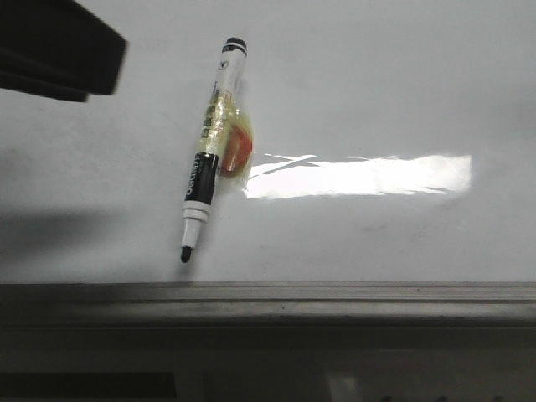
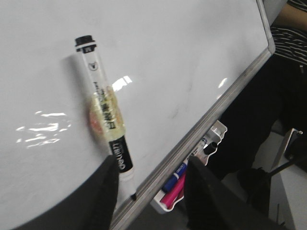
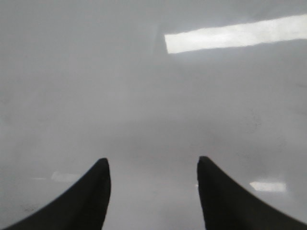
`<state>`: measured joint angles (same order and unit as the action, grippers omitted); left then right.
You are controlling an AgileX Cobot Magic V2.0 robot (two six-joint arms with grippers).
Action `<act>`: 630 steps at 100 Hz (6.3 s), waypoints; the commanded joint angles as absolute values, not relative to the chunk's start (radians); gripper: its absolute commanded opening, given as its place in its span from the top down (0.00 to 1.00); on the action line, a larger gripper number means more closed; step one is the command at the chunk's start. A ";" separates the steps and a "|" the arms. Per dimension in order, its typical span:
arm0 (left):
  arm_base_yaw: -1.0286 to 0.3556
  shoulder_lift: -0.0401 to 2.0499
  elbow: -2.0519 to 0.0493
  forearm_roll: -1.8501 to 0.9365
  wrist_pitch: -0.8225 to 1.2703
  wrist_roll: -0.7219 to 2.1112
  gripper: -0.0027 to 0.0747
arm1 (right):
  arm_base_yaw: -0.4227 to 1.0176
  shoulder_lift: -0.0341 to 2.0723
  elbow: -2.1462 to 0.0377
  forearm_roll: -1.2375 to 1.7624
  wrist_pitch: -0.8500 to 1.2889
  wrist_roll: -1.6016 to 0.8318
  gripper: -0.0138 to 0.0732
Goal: Write number 6 on whiteboard
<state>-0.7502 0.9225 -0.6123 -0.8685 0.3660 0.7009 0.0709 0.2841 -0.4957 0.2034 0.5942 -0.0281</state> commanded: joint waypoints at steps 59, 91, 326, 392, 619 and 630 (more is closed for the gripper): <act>-0.851 1.165 -0.646 -1.103 0.041 0.697 0.48 | 0.073 0.302 -0.525 0.200 0.547 -0.038 0.42; -0.851 1.266 -0.646 -1.154 0.000 0.697 0.57 | 0.073 0.302 -0.525 0.200 0.547 -0.038 0.42; -0.876 1.120 -0.646 -1.679 0.737 1.756 0.99 | 0.456 0.857 -0.585 1.516 0.944 -1.555 0.92; -0.789 0.616 -0.605 -1.537 0.217 1.453 0.50 | 0.456 0.632 -0.585 1.315 0.449 -1.611 0.91; -0.786 0.416 -0.373 -1.568 0.062 1.453 0.99 | 0.805 0.627 -0.589 -0.214 -0.072 -0.114 0.91; -0.786 0.416 -0.373 -1.568 0.062 1.453 0.99 | 0.802 0.640 -0.589 -0.583 -0.157 0.262 0.91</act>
